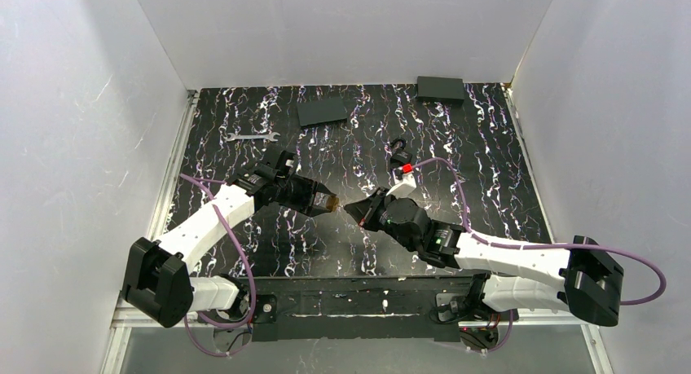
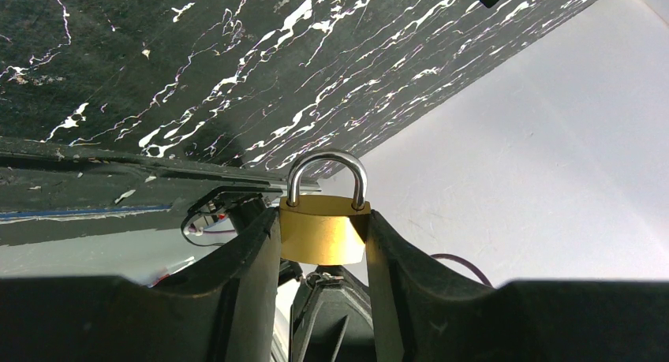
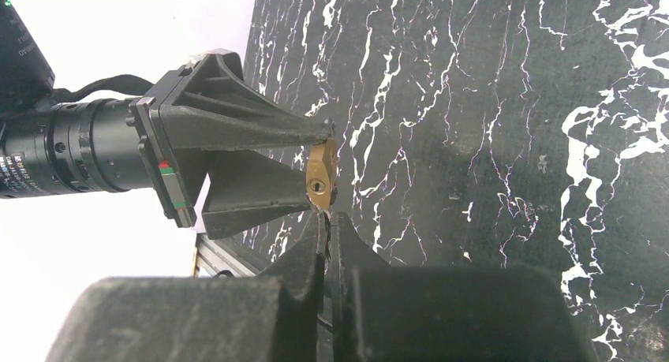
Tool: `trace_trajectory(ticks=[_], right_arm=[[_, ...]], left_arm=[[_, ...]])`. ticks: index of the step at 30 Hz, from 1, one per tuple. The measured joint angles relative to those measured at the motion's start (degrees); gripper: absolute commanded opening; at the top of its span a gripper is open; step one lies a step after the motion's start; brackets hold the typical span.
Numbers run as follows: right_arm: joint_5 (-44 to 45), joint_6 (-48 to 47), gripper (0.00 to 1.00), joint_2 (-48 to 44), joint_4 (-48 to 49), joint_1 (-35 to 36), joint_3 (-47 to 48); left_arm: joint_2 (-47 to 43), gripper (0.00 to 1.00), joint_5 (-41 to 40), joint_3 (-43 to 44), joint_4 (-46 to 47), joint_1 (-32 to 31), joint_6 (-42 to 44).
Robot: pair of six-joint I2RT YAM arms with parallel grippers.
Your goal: Unlock with the key
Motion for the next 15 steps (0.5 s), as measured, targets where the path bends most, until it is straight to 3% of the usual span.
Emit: trace_trajectory(ticks=[15], right_arm=[[0.0, -0.2, 0.01, 2.0, 0.0, 0.0, 0.4]], left_arm=[[0.0, 0.00, 0.0, 0.0, 0.0, 0.0, 0.0]])
